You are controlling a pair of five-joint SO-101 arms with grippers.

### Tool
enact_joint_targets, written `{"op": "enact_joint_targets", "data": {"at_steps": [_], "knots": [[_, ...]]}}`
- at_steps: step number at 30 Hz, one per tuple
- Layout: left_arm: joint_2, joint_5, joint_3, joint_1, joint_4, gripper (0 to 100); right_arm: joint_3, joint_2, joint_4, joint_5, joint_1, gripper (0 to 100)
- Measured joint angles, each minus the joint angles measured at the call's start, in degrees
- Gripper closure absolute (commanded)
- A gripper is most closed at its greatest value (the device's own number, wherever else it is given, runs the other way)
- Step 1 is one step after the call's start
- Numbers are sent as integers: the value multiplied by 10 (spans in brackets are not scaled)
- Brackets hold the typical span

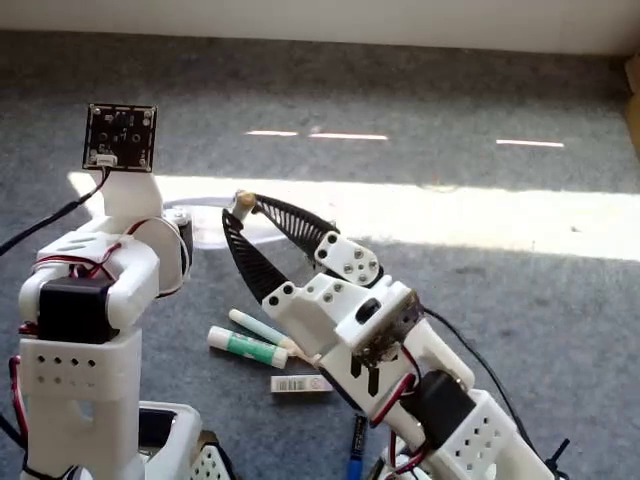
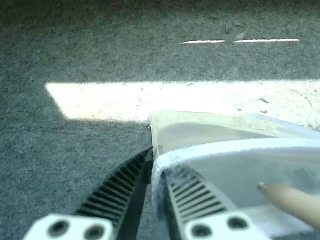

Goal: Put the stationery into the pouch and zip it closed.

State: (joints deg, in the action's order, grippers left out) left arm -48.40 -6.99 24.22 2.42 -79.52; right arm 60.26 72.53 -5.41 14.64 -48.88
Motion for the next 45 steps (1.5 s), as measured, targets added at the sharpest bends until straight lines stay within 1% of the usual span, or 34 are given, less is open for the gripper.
{"op": "enact_joint_targets", "data": {"at_steps": [3, 7, 14, 23, 29, 36, 41, 45], "knots": [[0, 0, 2, 0, 0, 993, 35, 0, 43, 11, 0, 994], [0, 0, 2, 0, 0, 993, 59, 0, 63, 11, 0, 994], [0, 0, 2, 0, 0, 993, 102, 0, 66, 11, 4, 994], [0, 0, 2, 0, 0, 993, 127, -1, 66, 11, 57, 992], [0, 0, 2, 0, 0, 993, 134, 0, 66, 11, 57, 990], [0, 0, 2, 0, 0, 993, 134, 0, 62, 11, 57, 882], [0, -2, 2, -1, 0, 993, 134, 6, 3, 12, 57, 875], [0, -2, 2, -3, 0, 993, 134, 7, -7, 12, 57, 875]]}}
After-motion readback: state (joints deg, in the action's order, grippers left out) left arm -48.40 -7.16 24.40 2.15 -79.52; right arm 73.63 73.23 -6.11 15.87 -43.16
